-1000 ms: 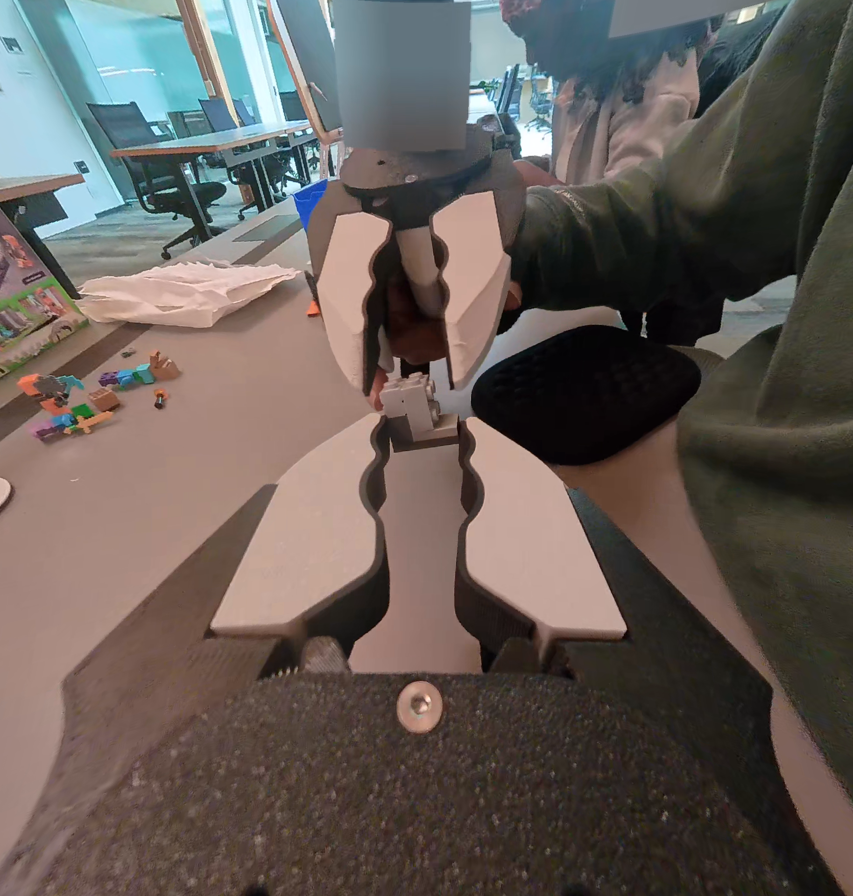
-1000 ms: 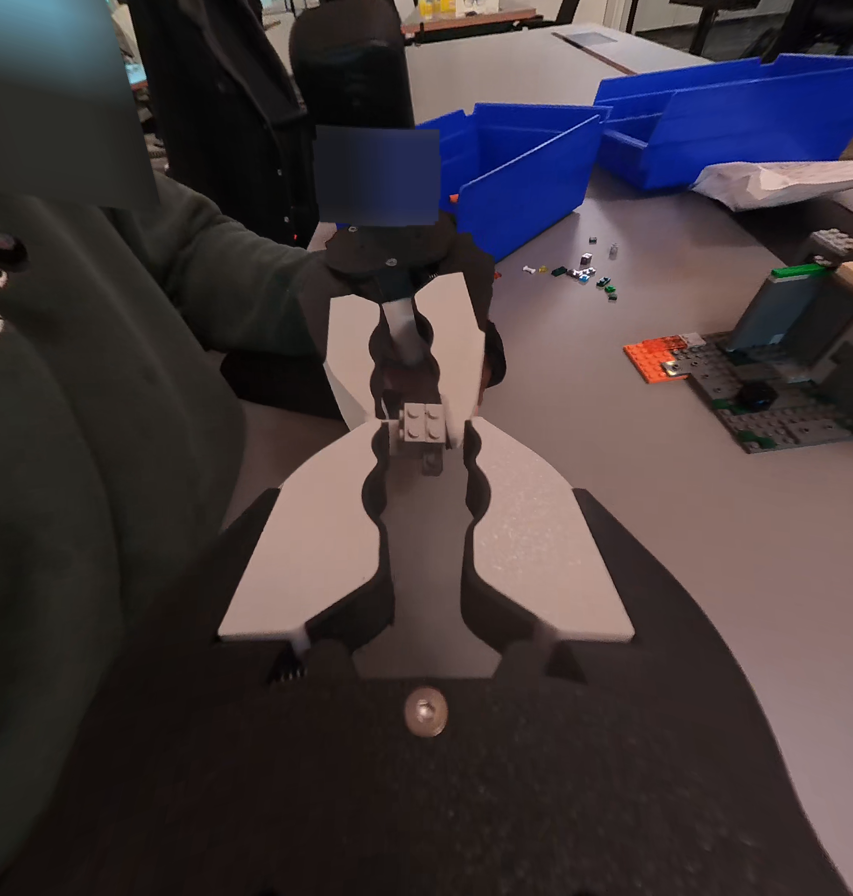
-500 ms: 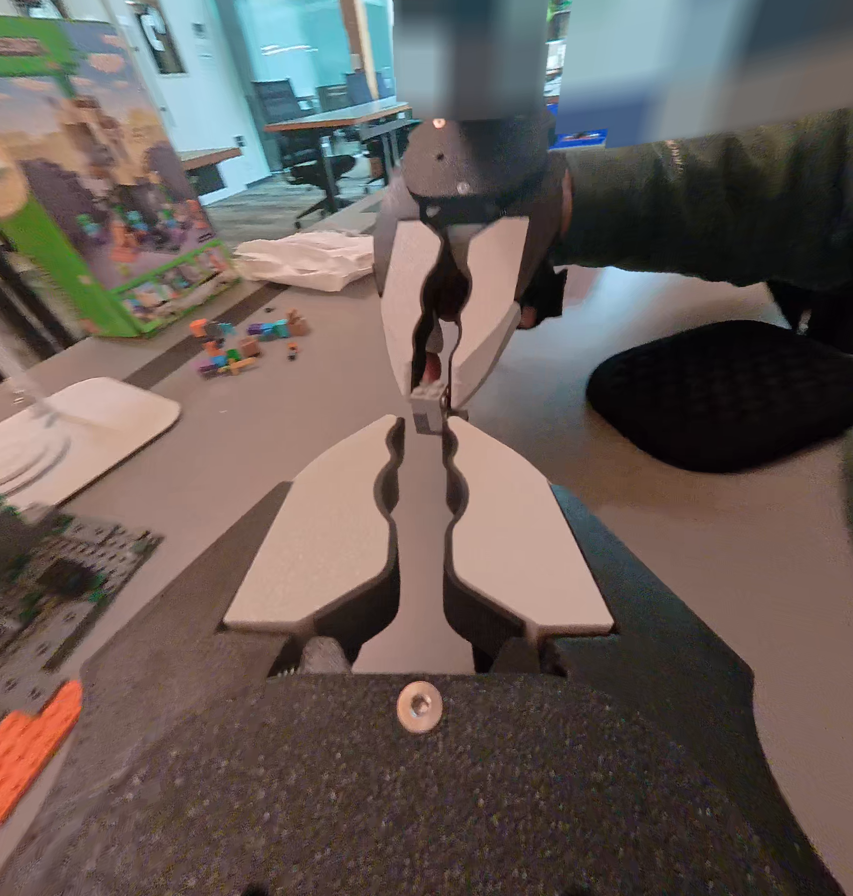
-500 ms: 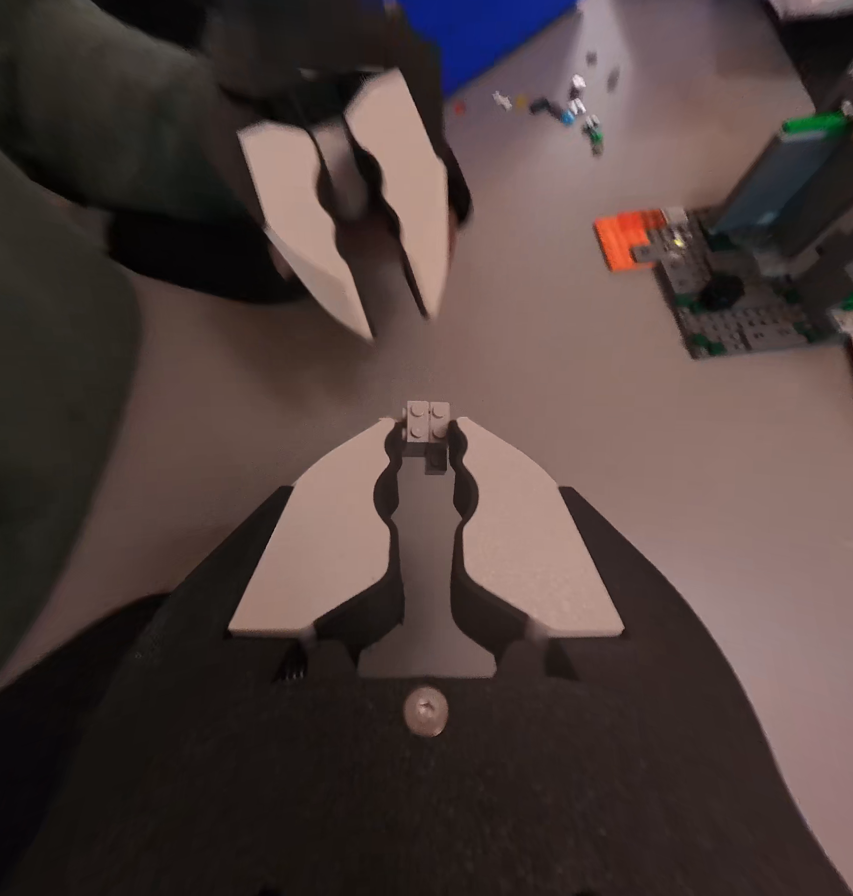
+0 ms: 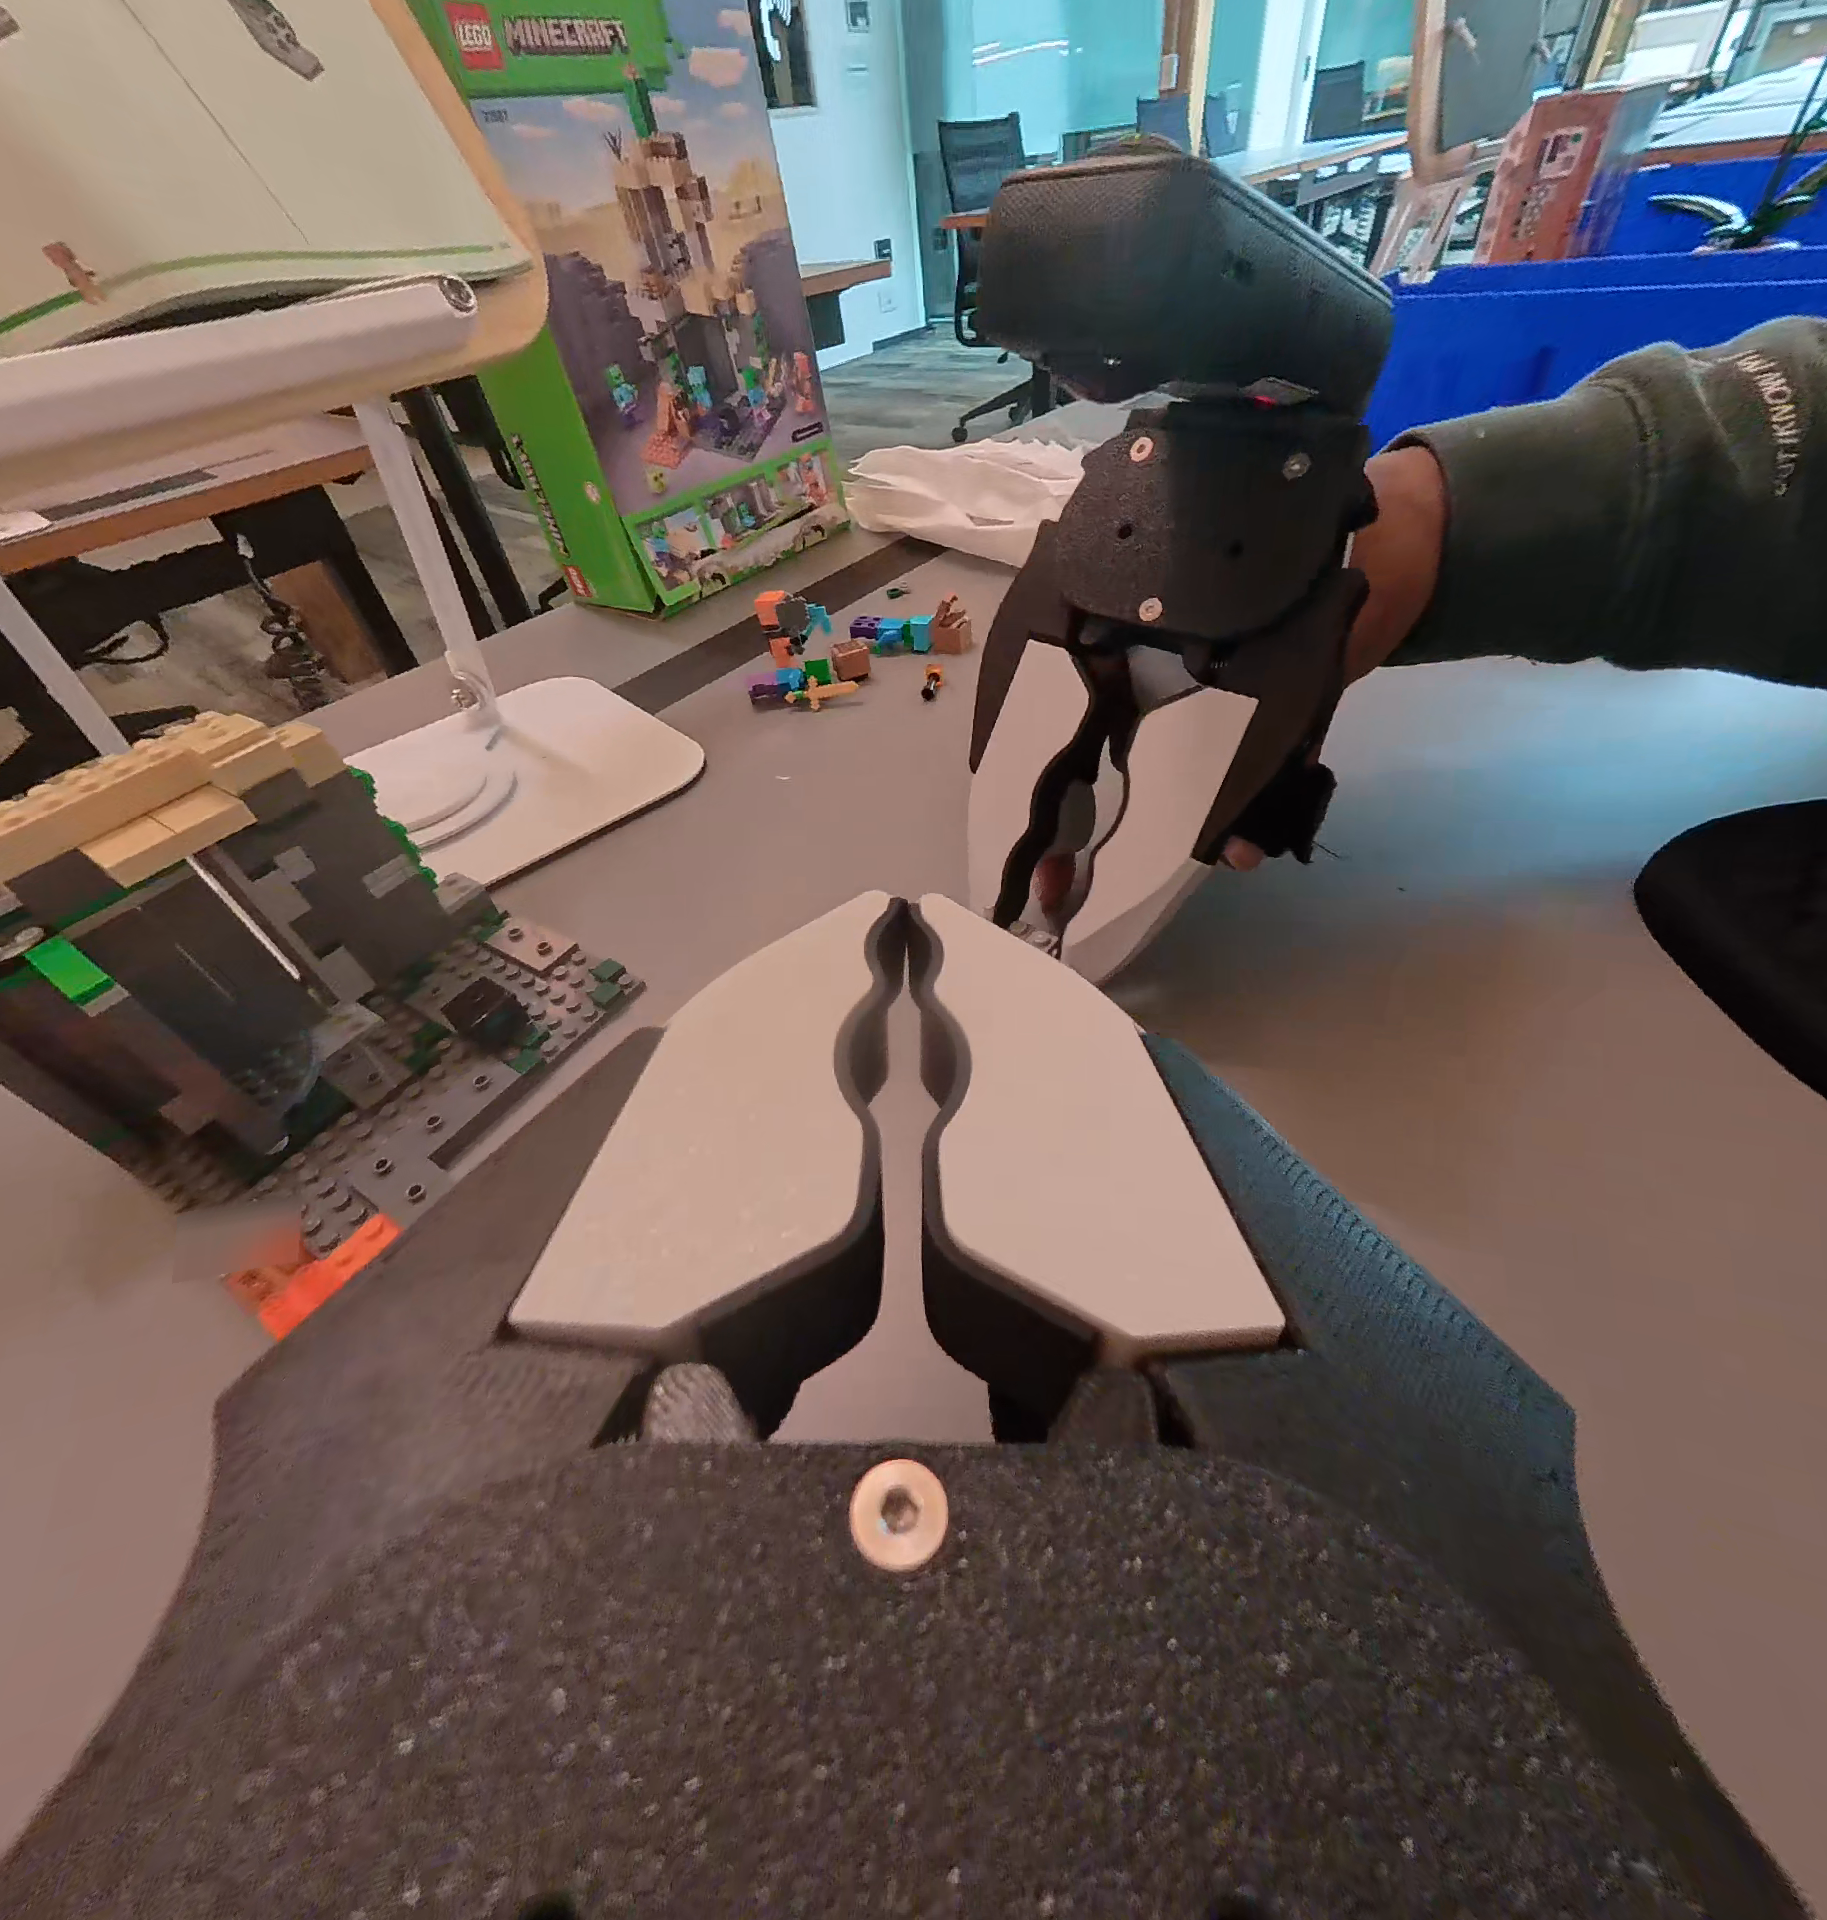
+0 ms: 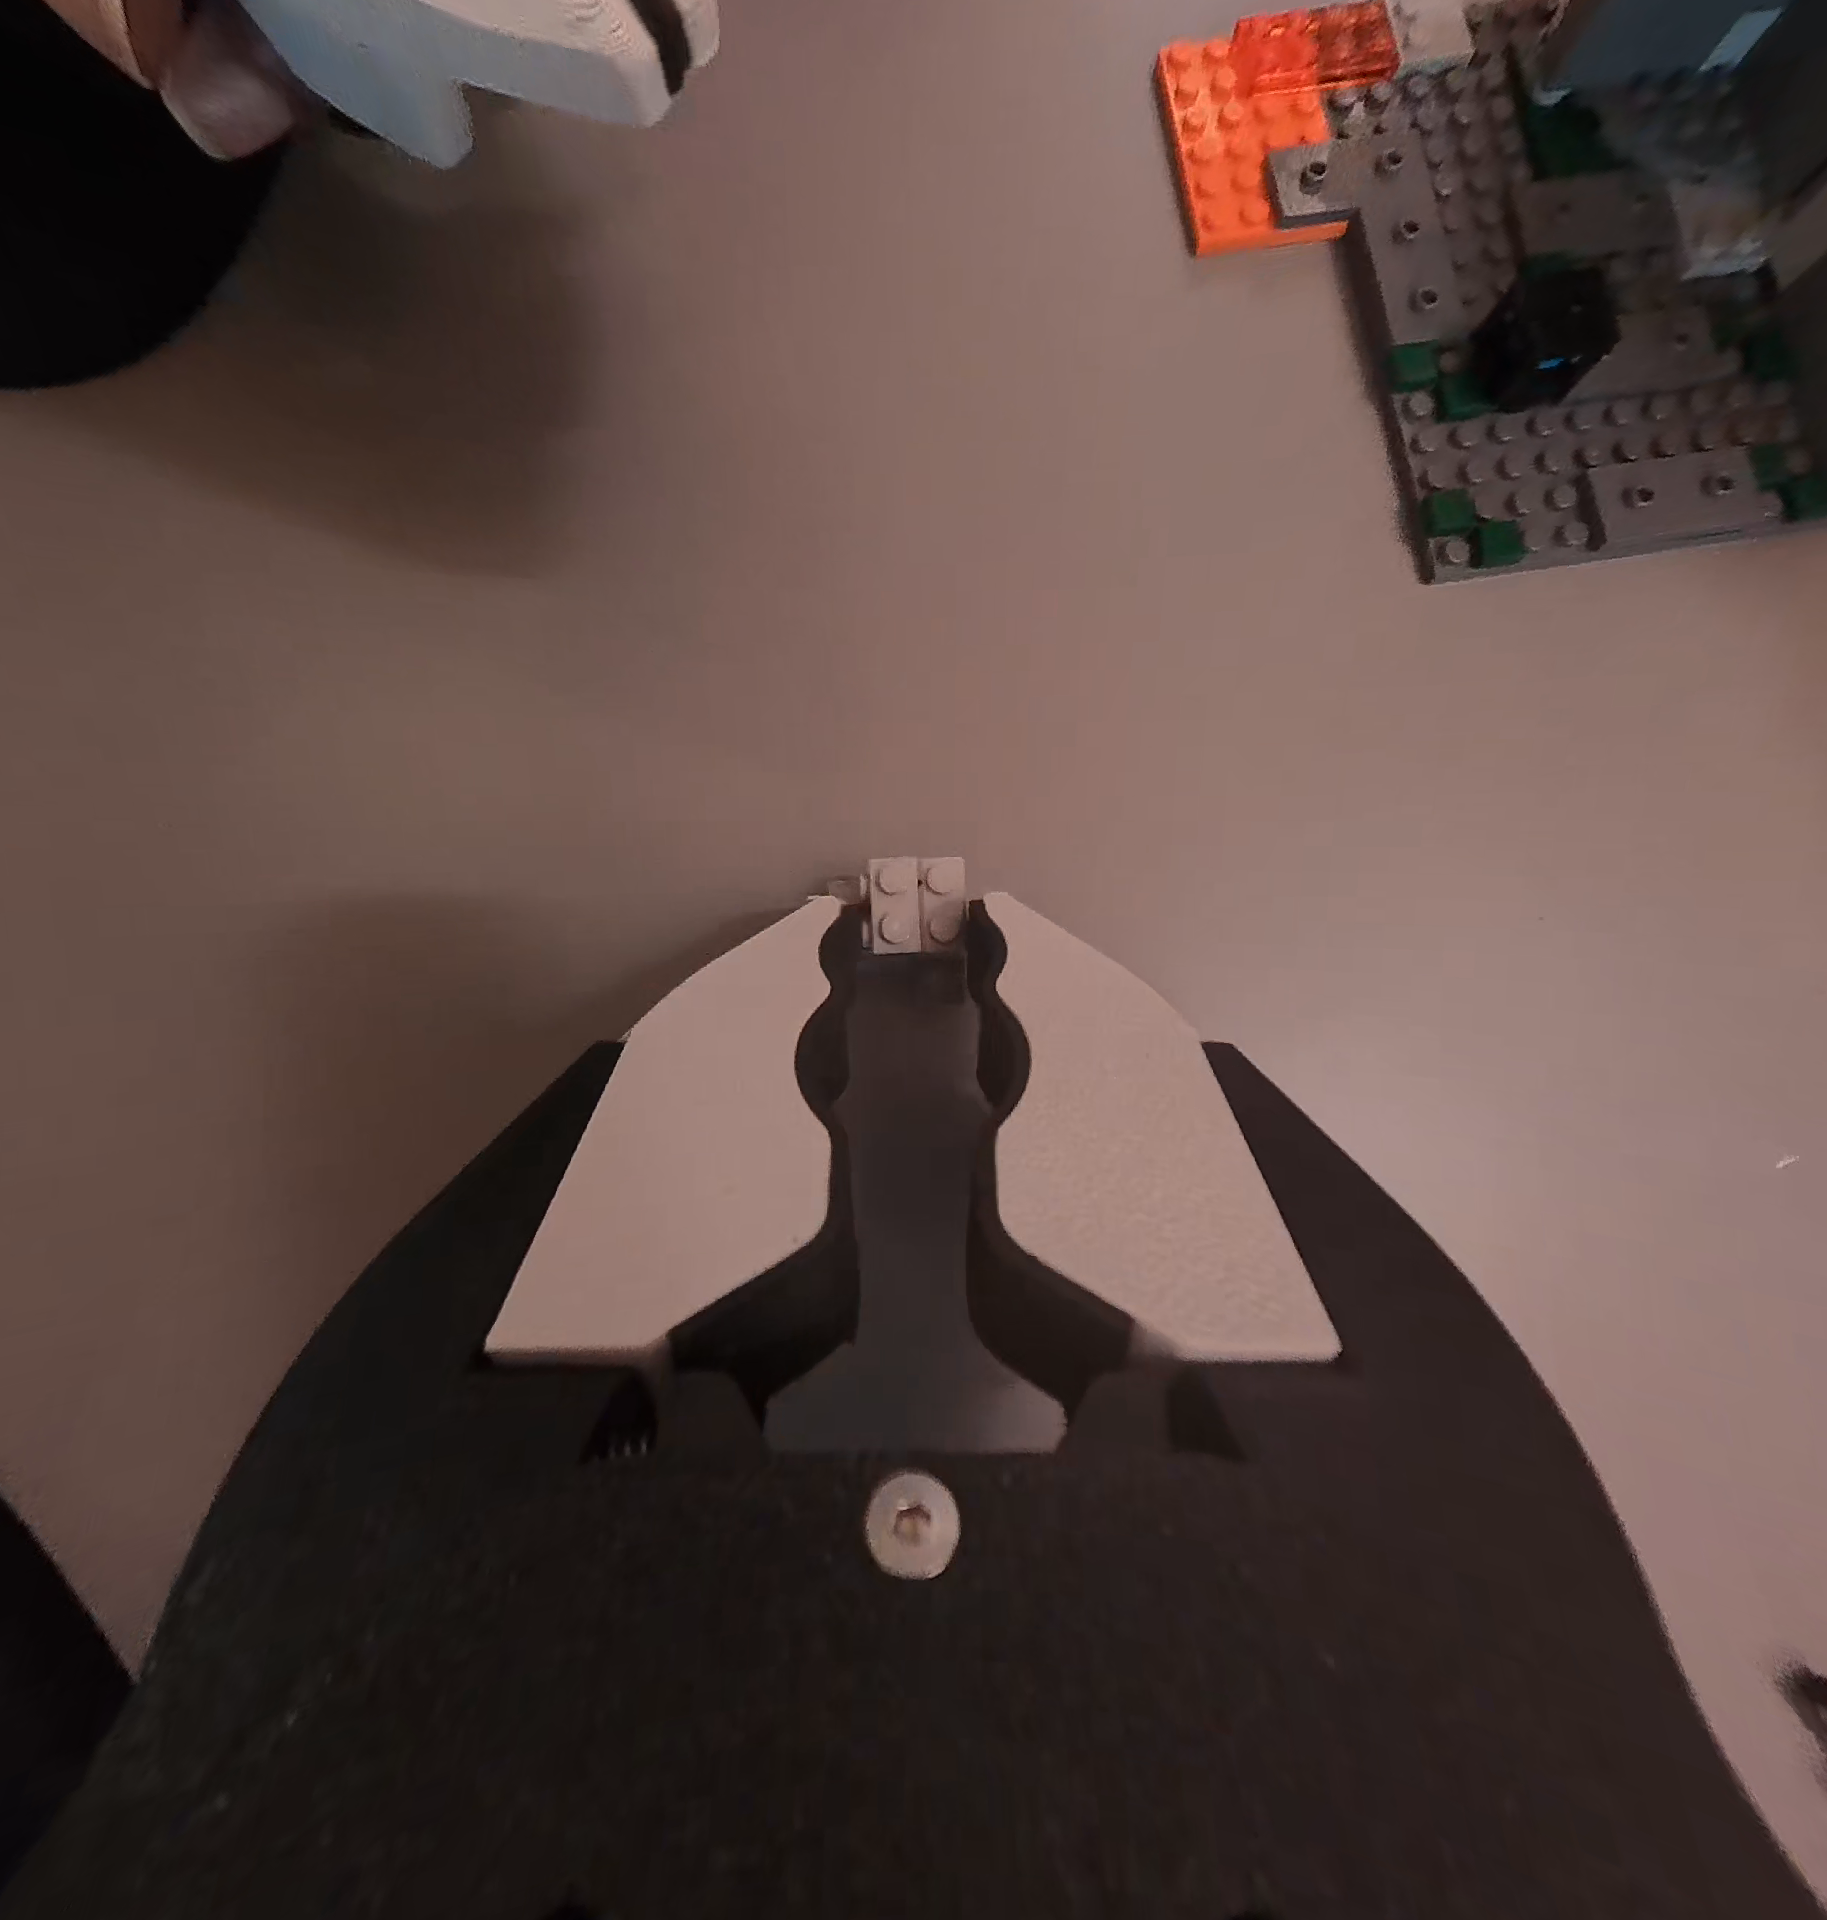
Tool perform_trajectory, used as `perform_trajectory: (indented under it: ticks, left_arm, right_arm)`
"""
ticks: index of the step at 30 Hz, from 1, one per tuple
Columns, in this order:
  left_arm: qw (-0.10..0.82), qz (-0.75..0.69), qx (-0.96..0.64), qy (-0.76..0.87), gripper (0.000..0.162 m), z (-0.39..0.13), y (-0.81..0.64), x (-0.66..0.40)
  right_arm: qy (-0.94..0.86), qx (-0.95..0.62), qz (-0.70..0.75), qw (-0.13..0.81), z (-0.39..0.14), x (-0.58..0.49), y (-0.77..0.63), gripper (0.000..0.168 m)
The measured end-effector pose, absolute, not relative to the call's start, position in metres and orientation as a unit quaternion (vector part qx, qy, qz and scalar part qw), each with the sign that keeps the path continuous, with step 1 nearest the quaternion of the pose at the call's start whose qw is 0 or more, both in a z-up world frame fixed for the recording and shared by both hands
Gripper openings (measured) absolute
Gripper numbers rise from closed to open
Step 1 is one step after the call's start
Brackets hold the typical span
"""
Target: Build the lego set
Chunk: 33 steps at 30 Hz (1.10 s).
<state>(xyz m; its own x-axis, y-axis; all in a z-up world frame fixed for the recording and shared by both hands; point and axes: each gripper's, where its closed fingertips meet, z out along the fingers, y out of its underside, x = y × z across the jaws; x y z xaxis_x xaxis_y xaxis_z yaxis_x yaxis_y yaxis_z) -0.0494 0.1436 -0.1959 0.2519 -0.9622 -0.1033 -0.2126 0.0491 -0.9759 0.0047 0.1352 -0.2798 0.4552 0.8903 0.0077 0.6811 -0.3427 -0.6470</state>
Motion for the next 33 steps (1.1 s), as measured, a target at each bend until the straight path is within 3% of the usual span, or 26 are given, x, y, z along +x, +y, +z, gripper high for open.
perform_trajectory:
  ticks: [6, 11, 19, 27, 33]
  left_arm:
    - [0.538, -0.341, -0.598, 0.487, 0.0, -0.196, 0.149, -0.052]
    - [0.556, -0.334, -0.619, 0.443, 0.0, -0.189, 0.166, -0.06]
    - [0.638, -0.284, -0.624, 0.351, 0.0, -0.149, 0.225, -0.062]
    - [0.725, -0.276, -0.574, 0.262, 0.0, -0.056, 0.283, -0.04]
    - [0.726, -0.298, -0.57, 0.244, 0.0, -0.044, 0.305, -0.035]
  right_arm:
    - [-0.46, -0.8, 0.185, 0.338, -0.267, 0.005, 0.138, 0.031]
    - [-0.362, -0.782, 0.194, 0.469, -0.211, 0.014, 0.162, 0.034]
    - [-0.162, -0.728, 0.088, 0.66, -0.108, 0.068, 0.226, 0.0]
    - [-0.072, -0.689, 0.06, 0.719, -0.05, 0.096, 0.272, 0.0]
    - [-0.078, -0.671, 0.03, 0.737, -0.024, 0.115, 0.311, 0.0]
